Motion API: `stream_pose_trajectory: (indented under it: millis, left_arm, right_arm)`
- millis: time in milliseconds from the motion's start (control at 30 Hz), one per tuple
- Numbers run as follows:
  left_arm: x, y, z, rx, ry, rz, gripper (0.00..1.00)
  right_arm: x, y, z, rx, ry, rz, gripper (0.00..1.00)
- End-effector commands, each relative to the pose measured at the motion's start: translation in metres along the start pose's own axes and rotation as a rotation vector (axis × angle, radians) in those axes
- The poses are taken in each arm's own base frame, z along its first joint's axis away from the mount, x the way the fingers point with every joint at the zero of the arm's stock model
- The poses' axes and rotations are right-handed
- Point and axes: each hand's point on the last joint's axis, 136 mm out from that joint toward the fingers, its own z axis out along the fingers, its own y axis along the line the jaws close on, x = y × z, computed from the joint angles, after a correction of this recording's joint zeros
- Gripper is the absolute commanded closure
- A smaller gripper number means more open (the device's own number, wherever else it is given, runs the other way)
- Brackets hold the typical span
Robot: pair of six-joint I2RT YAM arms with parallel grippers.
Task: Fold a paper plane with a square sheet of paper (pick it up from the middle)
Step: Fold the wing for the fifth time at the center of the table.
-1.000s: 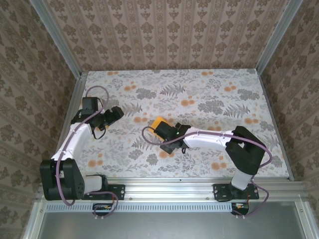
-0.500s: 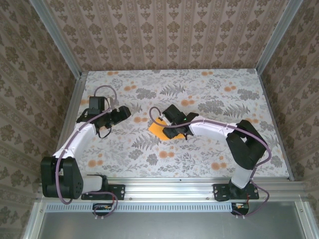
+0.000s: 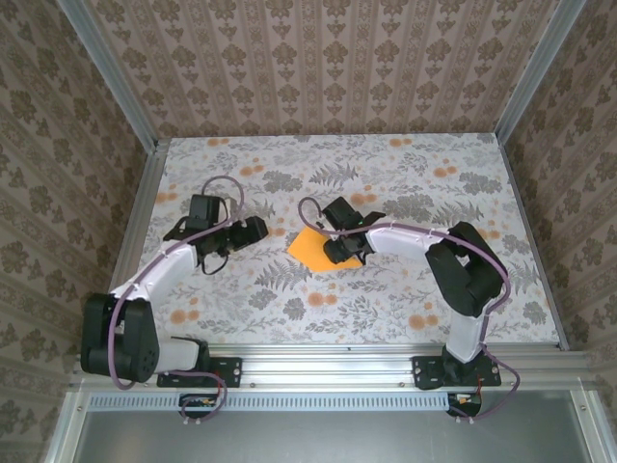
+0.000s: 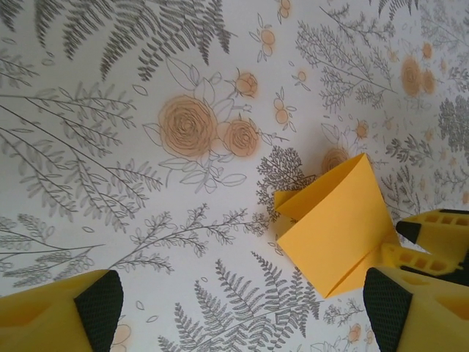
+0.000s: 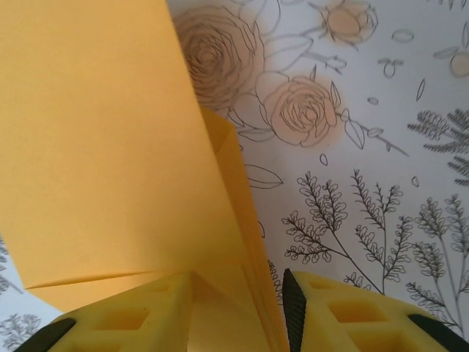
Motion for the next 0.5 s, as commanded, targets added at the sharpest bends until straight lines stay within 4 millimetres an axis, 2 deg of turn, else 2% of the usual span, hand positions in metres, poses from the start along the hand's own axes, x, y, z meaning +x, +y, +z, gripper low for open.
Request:
stream_pose_trajectory:
  millis: [0, 200, 467]
  left_arm:
    - [0.012, -0.010, 0.011, 0.073, 0.040, -0.020, 0.12]
    - [0.031, -0.032, 0.032, 0.180, 0.102, -0.053, 0.12]
    - [0.053, -0.055, 0.059, 0.237, 0.171, -0.100, 0.13]
  right_arm:
    - [0.002, 0.002, 0.011, -0.068, 0.022, 0.083, 0.61]
    - [0.004, -0.002, 0.016, -0.177, 0.024, 0.234, 0.64]
    - [0.015, -0.001, 0.021, -0.288, 0.071, 0.421, 0.70]
